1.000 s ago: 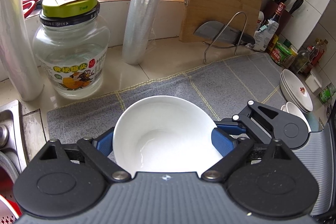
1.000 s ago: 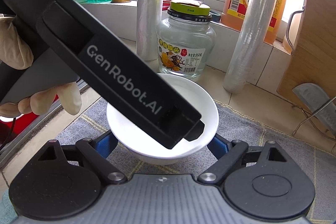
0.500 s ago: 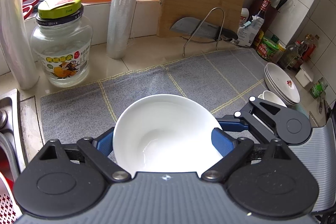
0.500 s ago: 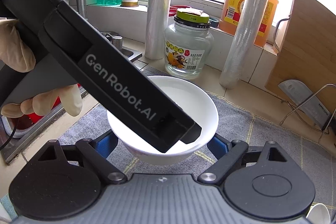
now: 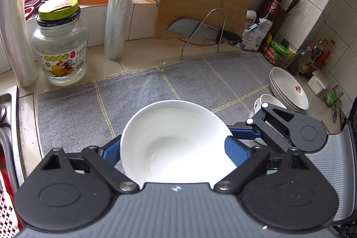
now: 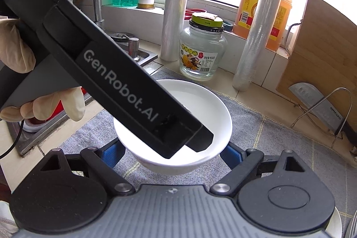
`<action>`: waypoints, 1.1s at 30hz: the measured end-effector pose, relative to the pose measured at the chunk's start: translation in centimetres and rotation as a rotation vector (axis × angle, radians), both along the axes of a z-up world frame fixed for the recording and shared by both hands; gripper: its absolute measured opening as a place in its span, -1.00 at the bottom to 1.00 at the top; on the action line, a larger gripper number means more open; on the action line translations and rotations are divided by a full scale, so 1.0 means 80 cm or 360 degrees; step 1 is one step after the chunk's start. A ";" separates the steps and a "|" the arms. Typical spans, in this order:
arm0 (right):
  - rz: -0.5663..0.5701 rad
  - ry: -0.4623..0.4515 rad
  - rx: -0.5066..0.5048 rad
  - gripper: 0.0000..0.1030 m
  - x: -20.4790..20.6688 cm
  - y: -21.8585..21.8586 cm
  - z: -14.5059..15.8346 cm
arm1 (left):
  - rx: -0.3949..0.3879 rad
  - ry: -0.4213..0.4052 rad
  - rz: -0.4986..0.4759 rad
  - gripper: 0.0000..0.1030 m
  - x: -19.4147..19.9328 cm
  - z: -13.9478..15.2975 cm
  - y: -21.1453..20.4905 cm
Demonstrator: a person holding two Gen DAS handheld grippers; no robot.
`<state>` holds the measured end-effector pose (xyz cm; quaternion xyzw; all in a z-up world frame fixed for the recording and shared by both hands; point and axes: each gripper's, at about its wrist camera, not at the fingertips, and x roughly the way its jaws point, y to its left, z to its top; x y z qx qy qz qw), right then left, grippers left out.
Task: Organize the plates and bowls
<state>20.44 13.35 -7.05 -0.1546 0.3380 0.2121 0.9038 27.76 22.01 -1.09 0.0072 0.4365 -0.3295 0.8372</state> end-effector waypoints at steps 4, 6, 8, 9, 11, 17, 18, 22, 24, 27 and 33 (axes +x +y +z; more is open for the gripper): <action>-0.0002 0.0002 0.0025 0.81 -0.009 -0.012 0.005 | 0.0014 -0.0002 -0.0006 0.81 -0.008 0.005 -0.012; -0.0001 0.0002 0.0032 0.81 -0.013 -0.019 0.007 | 0.0021 -0.0001 -0.0009 0.81 -0.013 0.006 -0.020; 0.0002 -0.0001 0.0033 0.81 -0.018 -0.027 0.010 | 0.0019 0.0004 -0.0015 0.81 -0.017 0.008 -0.026; 0.0003 -0.0004 0.0031 0.81 -0.021 -0.031 0.011 | 0.0016 0.0006 -0.0019 0.81 -0.019 0.008 -0.029; 0.0002 -0.0005 0.0030 0.81 -0.027 -0.039 0.014 | 0.0010 0.0011 -0.0026 0.81 -0.024 0.010 -0.037; -0.0044 -0.0004 0.0024 0.81 -0.037 -0.066 0.015 | 0.0002 0.0011 -0.0080 0.81 -0.033 0.014 -0.066; -0.0057 -0.0008 0.0026 0.81 -0.040 -0.071 0.015 | 0.0004 0.0009 -0.0091 0.81 -0.033 0.014 -0.072; -0.0109 -0.0024 0.0025 0.81 -0.049 -0.091 0.019 | -0.0003 0.0002 -0.0142 0.81 -0.035 0.017 -0.094; -0.0141 -0.0032 0.0016 0.81 -0.052 -0.102 0.020 | -0.0009 -0.0007 -0.0174 0.81 -0.036 0.019 -0.107; -0.0189 -0.0042 0.0007 0.81 -0.058 -0.118 0.023 | -0.0021 -0.0014 -0.0223 0.81 -0.038 0.020 -0.125; -0.0285 -0.0060 -0.0009 0.81 -0.067 -0.149 0.026 | -0.0031 -0.0037 -0.0311 0.81 -0.041 0.024 -0.163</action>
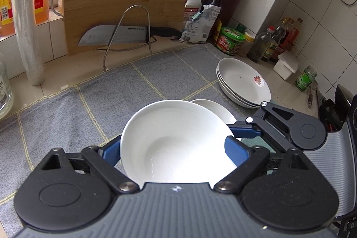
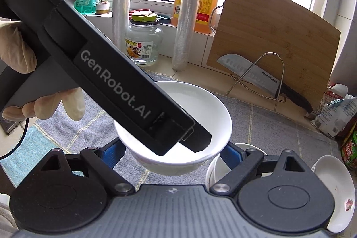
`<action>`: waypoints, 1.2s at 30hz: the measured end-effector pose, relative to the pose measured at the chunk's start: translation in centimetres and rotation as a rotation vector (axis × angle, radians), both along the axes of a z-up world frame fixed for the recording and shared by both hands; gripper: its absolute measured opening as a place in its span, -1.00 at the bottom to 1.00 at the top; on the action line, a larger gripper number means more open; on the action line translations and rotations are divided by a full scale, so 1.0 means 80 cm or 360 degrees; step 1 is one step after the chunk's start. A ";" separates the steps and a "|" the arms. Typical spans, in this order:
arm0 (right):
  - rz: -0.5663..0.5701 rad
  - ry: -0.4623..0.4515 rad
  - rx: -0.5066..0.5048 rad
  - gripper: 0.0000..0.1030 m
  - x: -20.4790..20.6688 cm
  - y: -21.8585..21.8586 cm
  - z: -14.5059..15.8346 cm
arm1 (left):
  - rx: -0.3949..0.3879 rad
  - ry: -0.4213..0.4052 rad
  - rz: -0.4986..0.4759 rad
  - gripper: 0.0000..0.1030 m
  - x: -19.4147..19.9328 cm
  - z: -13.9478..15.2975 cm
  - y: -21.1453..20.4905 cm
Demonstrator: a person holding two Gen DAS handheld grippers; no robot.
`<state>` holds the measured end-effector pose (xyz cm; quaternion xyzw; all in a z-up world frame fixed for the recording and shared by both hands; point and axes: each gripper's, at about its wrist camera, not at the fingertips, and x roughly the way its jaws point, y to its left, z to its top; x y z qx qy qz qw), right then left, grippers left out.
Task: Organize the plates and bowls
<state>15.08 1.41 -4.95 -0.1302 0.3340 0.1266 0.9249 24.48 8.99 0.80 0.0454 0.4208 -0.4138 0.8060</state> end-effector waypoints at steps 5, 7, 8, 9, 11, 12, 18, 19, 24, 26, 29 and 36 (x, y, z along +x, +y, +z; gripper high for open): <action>-0.0063 -0.0017 -0.0006 0.81 -0.004 -0.023 0.003 | -0.0014 -0.0016 -0.0058 0.81 -0.001 0.004 -0.029; -0.0088 -0.0024 -0.0014 0.81 -0.006 -0.031 0.004 | -0.0017 -0.0021 -0.0081 0.81 0.000 0.005 -0.039; -0.0100 -0.0027 -0.0015 0.81 -0.007 -0.036 0.005 | -0.0018 -0.0025 -0.0093 0.81 0.000 0.006 -0.045; -0.0111 -0.0028 -0.0016 0.81 -0.007 -0.040 0.005 | -0.0017 -0.0027 -0.0104 0.81 0.000 0.007 -0.050; -0.0137 -0.0033 -0.0012 0.81 -0.009 -0.049 0.006 | -0.0019 -0.0034 -0.0127 0.81 0.000 0.009 -0.060; -0.0149 -0.0034 -0.0011 0.81 -0.010 -0.053 0.006 | -0.0021 -0.0037 -0.0139 0.81 0.000 0.009 -0.065; -0.0217 -0.0028 -0.0009 0.81 -0.010 -0.073 0.001 | -0.0015 -0.0037 -0.0198 0.81 0.003 0.006 -0.091; -0.0227 -0.0028 -0.0005 0.81 -0.011 -0.076 0.001 | -0.0012 -0.0038 -0.0204 0.81 0.004 0.005 -0.095; -0.0261 -0.0029 0.0002 0.81 -0.009 -0.087 -0.003 | -0.0016 -0.0037 -0.0244 0.81 0.008 0.002 -0.109; -0.0270 -0.0025 0.0015 0.81 -0.007 -0.090 -0.005 | -0.0011 -0.0030 -0.0256 0.81 0.012 -0.001 -0.114; -0.0283 -0.0010 0.0037 0.81 -0.001 -0.096 -0.008 | -0.0013 -0.0008 -0.0271 0.81 0.020 -0.006 -0.119; -0.0316 0.0031 0.0083 0.81 0.009 -0.108 -0.019 | 0.0003 0.0000 -0.0304 0.81 0.024 -0.015 -0.131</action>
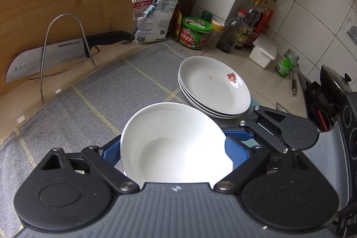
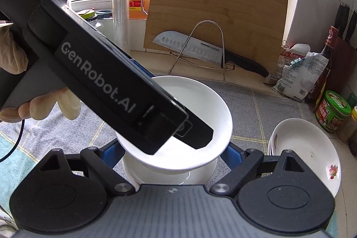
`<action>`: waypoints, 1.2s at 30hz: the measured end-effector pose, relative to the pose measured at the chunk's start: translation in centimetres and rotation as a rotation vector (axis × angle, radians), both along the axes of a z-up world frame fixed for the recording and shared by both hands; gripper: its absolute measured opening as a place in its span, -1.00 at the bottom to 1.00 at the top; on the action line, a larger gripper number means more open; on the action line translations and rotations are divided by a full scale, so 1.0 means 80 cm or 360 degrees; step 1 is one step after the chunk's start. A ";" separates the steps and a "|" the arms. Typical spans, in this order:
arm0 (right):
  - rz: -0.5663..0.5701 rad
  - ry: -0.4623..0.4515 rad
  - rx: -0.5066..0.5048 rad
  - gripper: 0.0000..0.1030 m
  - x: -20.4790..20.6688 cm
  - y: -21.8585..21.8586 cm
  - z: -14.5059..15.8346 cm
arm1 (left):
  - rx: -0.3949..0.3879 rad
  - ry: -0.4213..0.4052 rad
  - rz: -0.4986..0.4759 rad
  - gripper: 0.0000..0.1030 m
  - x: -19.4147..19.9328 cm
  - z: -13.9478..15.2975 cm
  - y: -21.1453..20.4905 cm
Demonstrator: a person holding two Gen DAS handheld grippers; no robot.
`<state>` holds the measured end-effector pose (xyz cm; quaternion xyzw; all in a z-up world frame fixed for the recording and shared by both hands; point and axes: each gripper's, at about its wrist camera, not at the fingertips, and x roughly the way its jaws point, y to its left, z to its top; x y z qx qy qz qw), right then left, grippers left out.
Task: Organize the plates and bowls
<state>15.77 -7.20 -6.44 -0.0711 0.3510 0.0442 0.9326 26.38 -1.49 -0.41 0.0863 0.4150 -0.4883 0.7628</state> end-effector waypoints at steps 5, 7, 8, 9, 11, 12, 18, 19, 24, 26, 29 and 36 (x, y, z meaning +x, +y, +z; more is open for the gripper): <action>-0.0005 0.0032 0.0000 0.81 -0.001 -0.001 -0.007 | 0.0020 0.0025 -0.0006 0.81 0.000 -0.010 -0.003; -0.0006 0.0041 0.0013 0.81 -0.001 -0.002 -0.010 | 0.0027 0.0033 -0.0006 0.81 0.000 -0.014 -0.003; -0.0007 0.0046 0.0026 0.81 -0.002 -0.002 -0.010 | 0.0028 0.0036 -0.0006 0.81 0.000 -0.015 -0.003; -0.0006 0.0049 0.0033 0.81 -0.002 -0.003 -0.010 | 0.0029 0.0038 -0.0006 0.81 0.000 -0.016 -0.003; -0.0005 0.0050 0.0038 0.81 -0.002 -0.003 -0.011 | 0.0030 0.0039 -0.0005 0.81 0.000 -0.017 -0.002; -0.0004 0.0051 0.0038 0.81 -0.002 -0.002 -0.011 | 0.0031 0.0041 -0.0003 0.81 0.000 -0.017 -0.003; -0.0003 0.0061 0.0065 0.81 -0.001 -0.005 -0.012 | 0.0020 0.0045 -0.0005 0.81 0.000 -0.022 -0.001; -0.0001 0.0060 0.0066 0.81 -0.001 -0.005 -0.012 | 0.0016 0.0048 -0.0002 0.81 0.001 -0.023 0.000; 0.0003 0.0064 0.0070 0.81 -0.001 -0.005 -0.013 | 0.0009 0.0040 0.0000 0.81 -0.001 -0.027 0.001; 0.0002 0.0065 0.0076 0.81 -0.001 -0.006 -0.014 | -0.0002 0.0037 -0.0003 0.81 -0.001 -0.028 0.002; -0.0002 0.0070 0.0087 0.81 0.000 -0.007 -0.014 | -0.0021 0.0045 0.0003 0.81 0.000 -0.029 0.002; -0.0003 0.0075 0.0094 0.82 0.002 -0.007 -0.014 | -0.0033 0.0042 0.0004 0.81 -0.001 -0.030 0.003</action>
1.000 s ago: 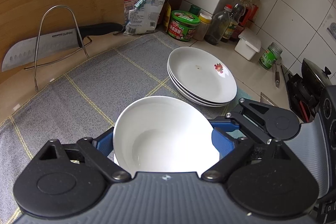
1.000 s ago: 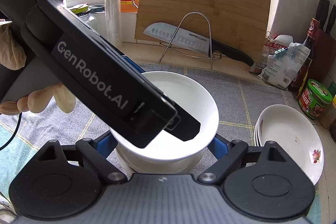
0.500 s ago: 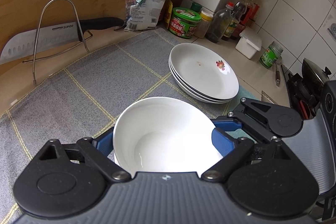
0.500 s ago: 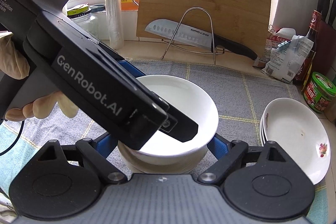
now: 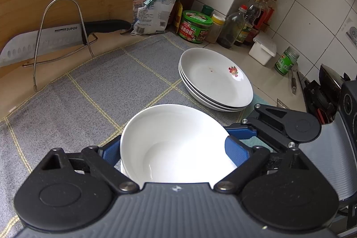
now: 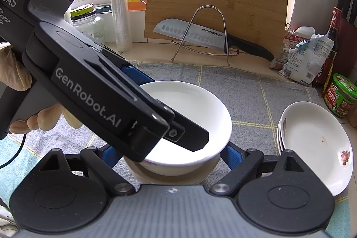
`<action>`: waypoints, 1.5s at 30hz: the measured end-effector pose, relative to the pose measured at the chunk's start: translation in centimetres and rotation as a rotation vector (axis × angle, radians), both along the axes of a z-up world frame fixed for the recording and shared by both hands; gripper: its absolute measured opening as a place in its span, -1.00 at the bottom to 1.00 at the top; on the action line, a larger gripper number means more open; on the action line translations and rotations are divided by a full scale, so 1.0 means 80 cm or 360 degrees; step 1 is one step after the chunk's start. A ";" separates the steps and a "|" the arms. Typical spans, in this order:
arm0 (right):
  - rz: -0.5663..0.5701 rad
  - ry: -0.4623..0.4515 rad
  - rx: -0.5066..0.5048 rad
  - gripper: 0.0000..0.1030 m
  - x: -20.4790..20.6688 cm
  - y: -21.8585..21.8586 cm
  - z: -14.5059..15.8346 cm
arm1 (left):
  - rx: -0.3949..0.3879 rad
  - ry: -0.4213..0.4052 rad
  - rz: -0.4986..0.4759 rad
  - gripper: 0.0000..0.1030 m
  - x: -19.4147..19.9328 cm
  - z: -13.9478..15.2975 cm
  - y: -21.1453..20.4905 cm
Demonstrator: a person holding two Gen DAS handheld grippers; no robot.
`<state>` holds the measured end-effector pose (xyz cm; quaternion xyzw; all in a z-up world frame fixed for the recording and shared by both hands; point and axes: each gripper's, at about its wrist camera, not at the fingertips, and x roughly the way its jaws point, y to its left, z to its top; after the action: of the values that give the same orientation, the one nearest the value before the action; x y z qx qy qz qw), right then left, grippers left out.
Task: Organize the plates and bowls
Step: 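Lower the white bowl into the stacked bowls and open the left tool, then withdraw the left tool up from the three stacked bowls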
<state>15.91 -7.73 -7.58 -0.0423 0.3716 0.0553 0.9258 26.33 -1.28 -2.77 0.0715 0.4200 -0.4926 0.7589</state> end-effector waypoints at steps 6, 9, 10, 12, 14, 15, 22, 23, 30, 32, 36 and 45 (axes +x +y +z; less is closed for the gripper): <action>-0.0003 0.0007 0.0018 0.83 0.001 -0.001 0.000 | -0.0017 0.0012 0.0016 0.81 0.002 -0.001 0.002; -0.0006 0.0007 0.0030 0.96 0.001 -0.002 -0.002 | -0.0028 -0.0005 0.0033 0.82 0.002 0.001 0.005; -0.0006 -0.0022 0.0020 1.00 -0.002 -0.001 0.000 | -0.0035 -0.0007 0.0038 0.83 0.003 0.002 0.006; 0.0002 -0.0054 0.0022 1.00 -0.004 0.000 0.004 | -0.0047 -0.0019 0.0050 0.83 0.003 0.006 0.009; 0.0000 -0.0055 0.0035 1.00 -0.005 0.000 0.008 | -0.0051 -0.0042 0.0071 0.83 0.003 0.009 0.013; -0.0001 -0.0057 0.0036 1.00 -0.006 0.001 0.009 | -0.0054 -0.0049 0.0080 0.83 0.002 0.011 0.016; 0.0005 -0.0130 0.0043 1.00 -0.027 0.009 0.022 | -0.0061 -0.0098 0.0165 0.84 -0.004 0.018 0.043; 0.0015 -0.0146 0.0050 1.00 -0.030 0.011 0.024 | -0.0058 -0.0100 0.0179 0.84 -0.005 0.017 0.047; 0.0065 -0.0146 0.0012 1.00 -0.036 0.025 0.019 | -0.0073 -0.0123 0.0268 0.84 -0.016 0.017 0.072; 0.0057 -0.0146 0.0024 1.00 -0.038 0.024 0.018 | -0.0073 -0.0125 0.0281 0.84 -0.019 0.017 0.077; 0.0043 -0.0139 0.0054 1.00 -0.042 0.022 0.017 | -0.0063 -0.0113 0.0296 0.84 -0.025 0.014 0.083; 0.0008 -0.0166 0.0013 1.00 -0.054 0.017 0.023 | -0.0018 -0.0185 0.0256 0.90 -0.039 0.013 0.092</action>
<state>11.57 -6.38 -5.72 -0.0423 0.3226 0.0568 0.9439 23.25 6.10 -1.74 0.0617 0.3768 -0.4275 0.8194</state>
